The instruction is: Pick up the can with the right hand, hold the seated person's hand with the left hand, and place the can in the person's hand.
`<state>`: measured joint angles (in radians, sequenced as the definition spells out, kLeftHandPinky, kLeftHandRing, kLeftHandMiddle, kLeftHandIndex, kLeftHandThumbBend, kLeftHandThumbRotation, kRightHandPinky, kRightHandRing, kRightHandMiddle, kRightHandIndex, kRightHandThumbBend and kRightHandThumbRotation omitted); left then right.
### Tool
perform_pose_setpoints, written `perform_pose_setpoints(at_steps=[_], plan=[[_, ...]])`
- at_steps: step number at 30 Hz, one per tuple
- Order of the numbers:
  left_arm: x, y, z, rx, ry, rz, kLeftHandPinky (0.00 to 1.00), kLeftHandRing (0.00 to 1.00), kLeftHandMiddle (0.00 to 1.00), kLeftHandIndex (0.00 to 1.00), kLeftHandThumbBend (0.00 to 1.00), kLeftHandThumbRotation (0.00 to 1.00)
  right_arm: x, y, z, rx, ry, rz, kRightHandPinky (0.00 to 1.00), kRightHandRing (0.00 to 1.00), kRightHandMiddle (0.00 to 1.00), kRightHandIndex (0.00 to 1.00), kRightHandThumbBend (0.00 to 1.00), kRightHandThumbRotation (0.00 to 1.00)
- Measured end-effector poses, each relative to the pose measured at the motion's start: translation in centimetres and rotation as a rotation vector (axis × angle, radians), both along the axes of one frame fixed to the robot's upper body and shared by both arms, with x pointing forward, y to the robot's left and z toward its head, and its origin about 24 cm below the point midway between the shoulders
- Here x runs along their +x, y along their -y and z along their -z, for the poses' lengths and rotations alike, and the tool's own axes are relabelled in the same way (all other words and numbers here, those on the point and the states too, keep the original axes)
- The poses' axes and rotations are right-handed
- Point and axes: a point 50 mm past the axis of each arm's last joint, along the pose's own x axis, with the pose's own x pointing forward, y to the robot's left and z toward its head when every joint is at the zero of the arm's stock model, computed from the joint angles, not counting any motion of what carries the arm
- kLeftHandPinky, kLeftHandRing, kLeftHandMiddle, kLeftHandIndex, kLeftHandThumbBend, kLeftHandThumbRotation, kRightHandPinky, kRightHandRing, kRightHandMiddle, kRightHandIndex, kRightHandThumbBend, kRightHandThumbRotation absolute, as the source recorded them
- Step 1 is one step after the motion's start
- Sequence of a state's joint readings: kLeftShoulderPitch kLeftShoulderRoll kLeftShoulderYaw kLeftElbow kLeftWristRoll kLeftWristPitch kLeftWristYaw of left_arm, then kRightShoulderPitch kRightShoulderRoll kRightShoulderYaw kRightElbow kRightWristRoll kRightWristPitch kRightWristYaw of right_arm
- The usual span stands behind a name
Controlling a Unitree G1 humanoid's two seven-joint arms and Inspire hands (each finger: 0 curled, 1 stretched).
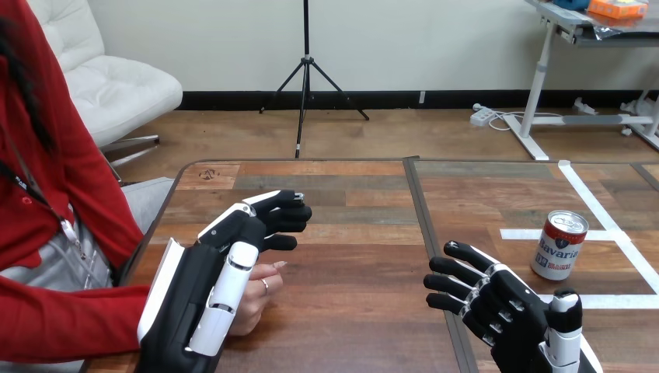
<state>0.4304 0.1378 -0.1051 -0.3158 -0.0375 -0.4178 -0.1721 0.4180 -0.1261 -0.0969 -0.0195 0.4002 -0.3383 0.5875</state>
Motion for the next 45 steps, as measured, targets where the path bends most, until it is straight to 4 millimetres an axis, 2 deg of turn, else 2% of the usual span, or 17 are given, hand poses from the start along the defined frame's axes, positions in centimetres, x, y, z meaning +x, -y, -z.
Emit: perform_pose_setpoints(at_steps=[13, 33, 45], plan=[[-0.01, 0.0, 0.0, -0.008, -0.001, 0.005, 0.72, 0.75, 0.73, 0.73, 0.45, 1.0, 0.0, 0.0, 0.0, 0.0, 0.0, 0.0, 0.77, 0.78, 0.8, 0.81, 1.0, 1.0], [-0.03, 0.01, 0.01, -0.012, -0.002, 0.007, 0.73, 0.76, 0.74, 0.74, 0.44, 1.0, 0.01, -0.01, 0.01, -0.006, -0.002, 0.0, 0.77, 0.78, 0.8, 0.81, 1.0, 1.0], [-0.03, 0.0, 0.01, -0.013, -0.002, 0.007, 0.73, 0.75, 0.74, 0.74, 0.46, 1.0, 0.81, 0.0, 0.06, -0.073, -0.006, -0.014, 0.8, 0.83, 0.83, 0.83, 0.99, 1.0]])
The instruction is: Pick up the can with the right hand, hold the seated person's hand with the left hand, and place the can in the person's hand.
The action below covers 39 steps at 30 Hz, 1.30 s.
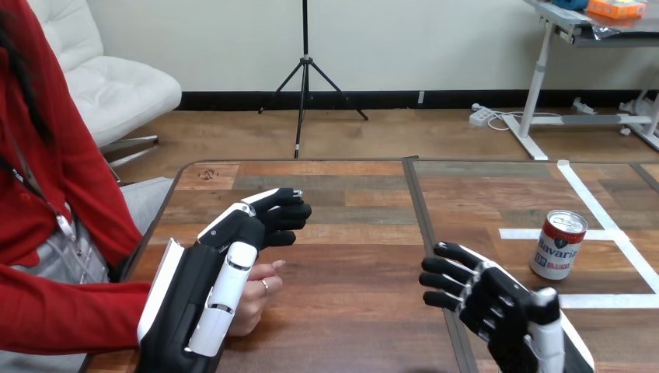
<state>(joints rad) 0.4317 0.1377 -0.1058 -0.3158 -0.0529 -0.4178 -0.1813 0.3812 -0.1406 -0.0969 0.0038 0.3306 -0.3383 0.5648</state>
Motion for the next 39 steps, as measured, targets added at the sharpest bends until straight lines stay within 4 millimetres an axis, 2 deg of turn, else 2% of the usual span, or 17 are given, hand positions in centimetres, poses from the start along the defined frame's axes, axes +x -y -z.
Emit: perform_pose_setpoints(at_steps=[14, 20, 39], plan=[[0.0, 0.0, 0.0, -0.008, -0.002, 0.01, 0.74, 0.75, 0.74, 0.75, 0.4, 1.0, 3.4, 1.1, -0.3, -0.14, 0.014, -0.015, 0.89, 0.89, 0.89, 0.9, 0.99, 1.0], [0.0, 0.0, 0.0, -0.009, -0.003, 0.012, 0.74, 0.75, 0.74, 0.75, 0.42, 1.0, 5.4, 2.0, -0.9, -0.234, 0.027, 0.004, 0.91, 0.91, 0.91, 0.92, 0.97, 1.0], [-0.3, -0.1, 0.3, -0.009, -0.021, 0.011, 0.74, 0.76, 0.74, 0.75, 0.43, 1.0, 11.1, 5.8, -3.2, -0.406, 0.05, 0.149, 0.9, 0.9, 0.89, 0.9, 0.99, 1.0]])
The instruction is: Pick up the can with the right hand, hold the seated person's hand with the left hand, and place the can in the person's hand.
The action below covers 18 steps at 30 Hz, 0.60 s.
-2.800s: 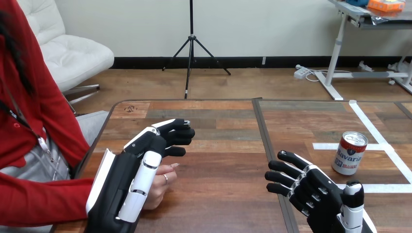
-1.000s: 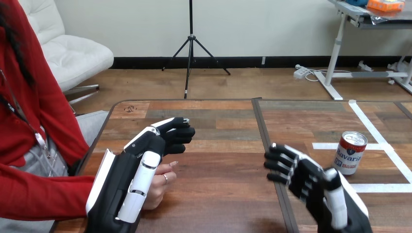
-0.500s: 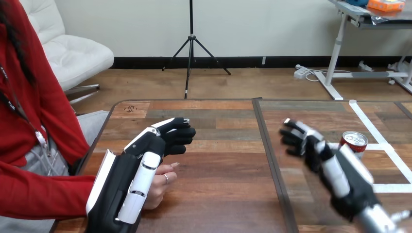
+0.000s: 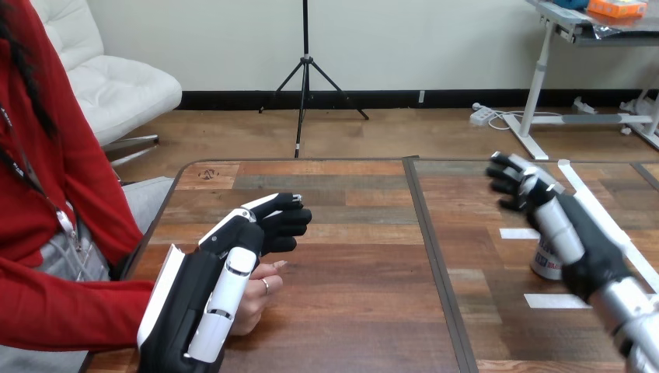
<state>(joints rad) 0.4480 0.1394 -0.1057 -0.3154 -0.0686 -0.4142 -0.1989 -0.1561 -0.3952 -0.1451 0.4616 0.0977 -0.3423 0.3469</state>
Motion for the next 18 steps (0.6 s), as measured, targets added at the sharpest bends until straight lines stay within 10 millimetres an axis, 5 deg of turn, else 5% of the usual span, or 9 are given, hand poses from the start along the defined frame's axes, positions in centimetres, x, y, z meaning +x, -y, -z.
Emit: perform_pose_setpoints(at_steps=[18], plan=[[-0.1, 0.0, 0.1, -0.001, -0.007, 0.002, 0.74, 0.76, 0.74, 0.75, 0.48, 1.0, 3.3, 3.7, -2.5, -0.191, 0.074, 0.175, 0.86, 0.9, 0.9, 0.9, 0.96, 1.0]])
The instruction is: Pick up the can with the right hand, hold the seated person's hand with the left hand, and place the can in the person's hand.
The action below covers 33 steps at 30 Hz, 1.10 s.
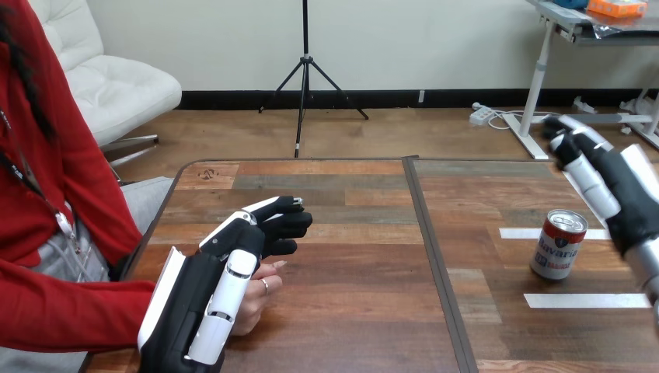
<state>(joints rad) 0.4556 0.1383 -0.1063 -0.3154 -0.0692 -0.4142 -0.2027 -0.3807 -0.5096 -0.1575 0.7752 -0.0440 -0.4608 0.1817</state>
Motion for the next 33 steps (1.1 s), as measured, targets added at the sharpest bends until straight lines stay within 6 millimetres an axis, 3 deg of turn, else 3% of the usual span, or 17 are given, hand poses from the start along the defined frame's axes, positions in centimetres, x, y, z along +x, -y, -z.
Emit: perform_pose_setpoints(at_steps=[20, 29, 33], plan=[[0.1, 0.2, -0.1, -0.003, 0.004, 0.013, 0.75, 0.77, 0.74, 0.74, 0.46, 1.0, 2.5, 2.4, -2.8, -0.334, -0.042, 0.159, 0.83, 0.95, 0.95, 0.95, 1.0, 0.99], [0.2, 0.2, -0.1, -0.007, 0.009, 0.015, 0.75, 0.77, 0.74, 0.74, 0.48, 1.0, 3.6, 2.7, -3.3, -0.426, -0.1, 0.201, 0.8, 0.97, 0.97, 0.99, 1.0, 0.89], [0.2, 0.2, -0.2, -0.007, 0.011, 0.017, 0.75, 0.77, 0.74, 0.74, 0.48, 1.0, 3.9, 2.9, -3.3, -0.447, -0.132, 0.218, 0.75, 0.93, 0.96, 0.98, 1.0, 0.81]])
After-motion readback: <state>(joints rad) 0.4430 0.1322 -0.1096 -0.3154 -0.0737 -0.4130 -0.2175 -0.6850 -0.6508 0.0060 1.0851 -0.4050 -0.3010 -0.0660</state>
